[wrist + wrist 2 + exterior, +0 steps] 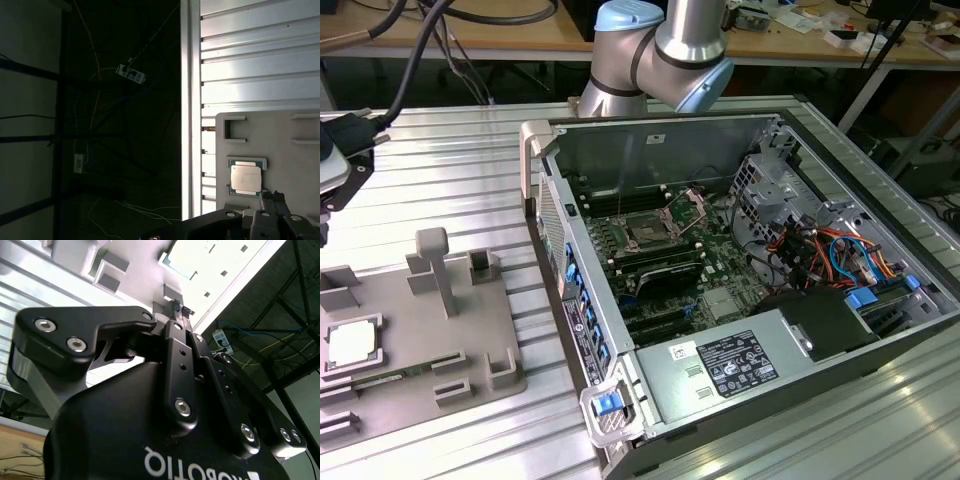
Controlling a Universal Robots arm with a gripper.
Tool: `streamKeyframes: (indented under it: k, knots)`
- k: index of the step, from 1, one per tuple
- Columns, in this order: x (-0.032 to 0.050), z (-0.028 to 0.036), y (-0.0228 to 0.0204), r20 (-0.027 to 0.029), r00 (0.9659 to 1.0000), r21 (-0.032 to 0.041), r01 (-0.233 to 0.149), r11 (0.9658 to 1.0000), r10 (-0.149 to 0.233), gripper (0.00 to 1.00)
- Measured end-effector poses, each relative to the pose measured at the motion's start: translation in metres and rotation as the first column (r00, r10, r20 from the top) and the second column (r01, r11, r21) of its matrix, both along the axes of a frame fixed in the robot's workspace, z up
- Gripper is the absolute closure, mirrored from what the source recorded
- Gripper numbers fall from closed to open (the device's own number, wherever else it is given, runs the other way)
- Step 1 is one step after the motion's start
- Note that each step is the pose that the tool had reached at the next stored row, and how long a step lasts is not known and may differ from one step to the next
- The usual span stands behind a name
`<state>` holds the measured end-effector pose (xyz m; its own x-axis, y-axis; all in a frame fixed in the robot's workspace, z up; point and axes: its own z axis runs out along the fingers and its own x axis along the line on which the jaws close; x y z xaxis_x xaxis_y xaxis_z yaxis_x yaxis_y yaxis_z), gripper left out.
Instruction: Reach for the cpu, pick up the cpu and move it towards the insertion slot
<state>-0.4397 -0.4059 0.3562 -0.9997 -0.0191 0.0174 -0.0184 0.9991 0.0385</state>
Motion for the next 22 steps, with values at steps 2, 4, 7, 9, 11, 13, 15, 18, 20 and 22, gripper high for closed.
streamKeyframes:
  k: [2, 4, 7, 9, 11, 13, 15, 18, 20, 22]
  knots:
    - [-0.0006, -0.0001, 0.0, 0.0001, 1.0, 0.0, 0.0, 1.0, 0.0, 0.89]
    - [-0.0006, 0.0, 0.0, 0.0001, 1.0, 0.0001, 0.0, 1.0, 0.0, 0.89]
    - [-0.0007, 0.0, 0.0, 0.0, 1.0, 0.0, 0.0, 1.0, 0.0, 0.89]
    - [-0.0011, 0.0, 0.0, 0.0, 1.0, 0.0, 0.0, 1.0, 0.0, 0.89]
    - [-0.0018, 0.0, 0.0, 0.0, 1.0, 0.0, 0.0, 1.0, 0.0, 0.89]
    - [-0.0033, 0.0, 0.0, 0.0, 1.0, 0.0, 0.0, 1.0, 0.0, 0.89]
    - [-0.0047, 0.0, 0.0, 0.0, 1.0, 0.0, 0.0, 1.0, 0.0, 0.89]
    - [-0.0058, 0.0, 0.0, 0.0001, 1.0, 0.0, 0.0, 1.0, 0.0, 0.89]
    - [-0.0065, 0.0, 0.0, 0.0, 1.0, 0.0, 0.0, 1.0, 0.0, 0.89]
    - [-0.0073, -0.0001, 0.0, 0.0001, 1.0, 0.0001, 0.0, 1.0, 0.0, 0.89]
